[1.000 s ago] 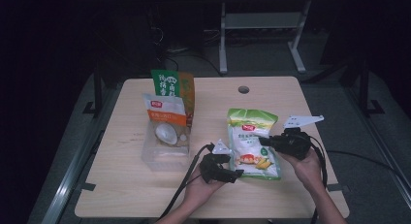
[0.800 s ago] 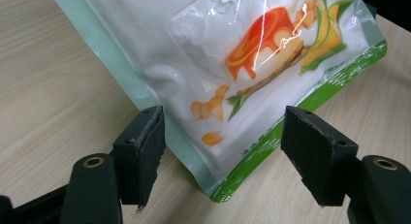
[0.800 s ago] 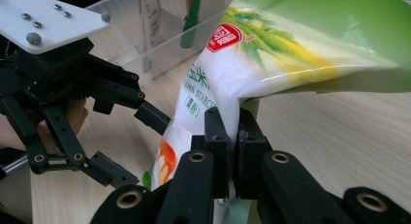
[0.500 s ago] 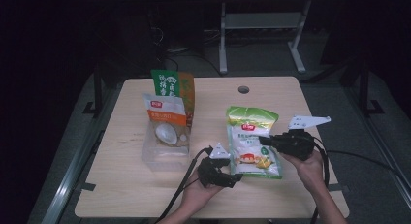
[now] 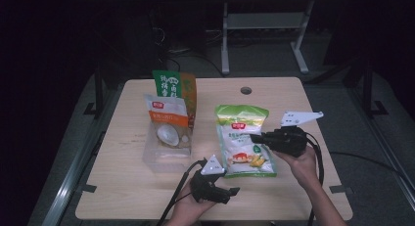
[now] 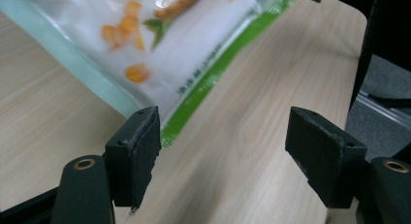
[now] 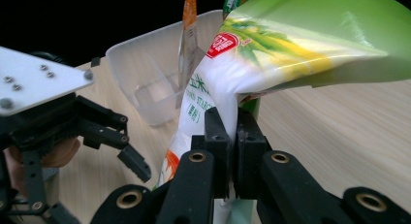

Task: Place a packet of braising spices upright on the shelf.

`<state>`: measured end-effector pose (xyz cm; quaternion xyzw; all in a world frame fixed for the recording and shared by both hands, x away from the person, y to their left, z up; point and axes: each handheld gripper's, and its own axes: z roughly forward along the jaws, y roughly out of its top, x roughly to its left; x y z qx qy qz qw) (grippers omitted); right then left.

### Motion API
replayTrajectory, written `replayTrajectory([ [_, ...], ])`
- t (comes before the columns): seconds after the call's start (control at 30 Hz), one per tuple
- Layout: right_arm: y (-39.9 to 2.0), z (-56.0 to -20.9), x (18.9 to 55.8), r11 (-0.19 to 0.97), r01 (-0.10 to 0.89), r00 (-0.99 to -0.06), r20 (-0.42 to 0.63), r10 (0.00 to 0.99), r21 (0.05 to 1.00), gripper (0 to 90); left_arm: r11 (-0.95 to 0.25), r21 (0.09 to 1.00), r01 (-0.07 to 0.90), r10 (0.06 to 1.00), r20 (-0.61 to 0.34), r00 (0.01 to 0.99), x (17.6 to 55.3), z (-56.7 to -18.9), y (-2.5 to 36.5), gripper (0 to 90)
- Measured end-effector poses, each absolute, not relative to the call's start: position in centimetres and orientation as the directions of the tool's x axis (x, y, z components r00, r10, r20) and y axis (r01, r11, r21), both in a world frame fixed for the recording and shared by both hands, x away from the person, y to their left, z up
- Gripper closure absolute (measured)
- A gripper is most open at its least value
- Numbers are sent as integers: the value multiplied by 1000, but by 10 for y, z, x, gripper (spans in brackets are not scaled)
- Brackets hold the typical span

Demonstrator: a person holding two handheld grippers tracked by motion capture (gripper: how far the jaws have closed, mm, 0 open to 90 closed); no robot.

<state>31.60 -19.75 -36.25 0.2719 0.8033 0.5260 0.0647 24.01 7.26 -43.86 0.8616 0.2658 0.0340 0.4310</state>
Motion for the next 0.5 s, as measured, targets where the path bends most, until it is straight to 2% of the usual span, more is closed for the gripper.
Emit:
replayTrajectory([
  [0.5,-161,-346,319,304,297,-887,143,438,905,867,-516,751,411,437,-182,881,217,-443,78,273],
])
